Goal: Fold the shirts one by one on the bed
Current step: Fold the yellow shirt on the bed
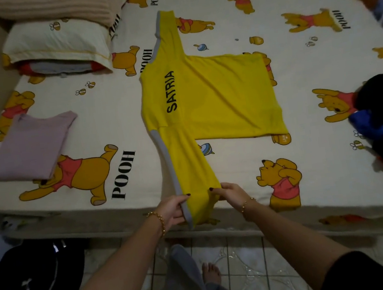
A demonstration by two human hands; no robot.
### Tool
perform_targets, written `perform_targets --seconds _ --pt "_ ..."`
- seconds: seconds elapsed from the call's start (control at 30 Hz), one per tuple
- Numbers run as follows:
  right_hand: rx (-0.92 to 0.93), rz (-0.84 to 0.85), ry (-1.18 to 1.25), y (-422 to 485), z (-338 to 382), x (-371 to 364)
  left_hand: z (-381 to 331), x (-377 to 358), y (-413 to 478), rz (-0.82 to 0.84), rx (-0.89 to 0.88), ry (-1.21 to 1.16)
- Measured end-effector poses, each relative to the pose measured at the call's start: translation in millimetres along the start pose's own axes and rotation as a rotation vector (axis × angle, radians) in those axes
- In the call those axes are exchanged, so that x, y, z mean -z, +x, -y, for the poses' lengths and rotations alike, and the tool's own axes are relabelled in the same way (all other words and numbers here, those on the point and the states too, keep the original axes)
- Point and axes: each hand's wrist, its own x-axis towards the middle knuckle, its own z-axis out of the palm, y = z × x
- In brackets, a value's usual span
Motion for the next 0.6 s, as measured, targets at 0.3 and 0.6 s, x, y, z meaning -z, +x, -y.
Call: perform_targets --seconds 0.3,0.6 --pt "-0.068 -0.104 -0.400 -15 -49 7 45 -4 -3 -0.049 -0.022 0.202" --pt "-0.072 -0.170 -0.420 -18 -46 10 39 8 1 -0.235 -0.161 0.348"
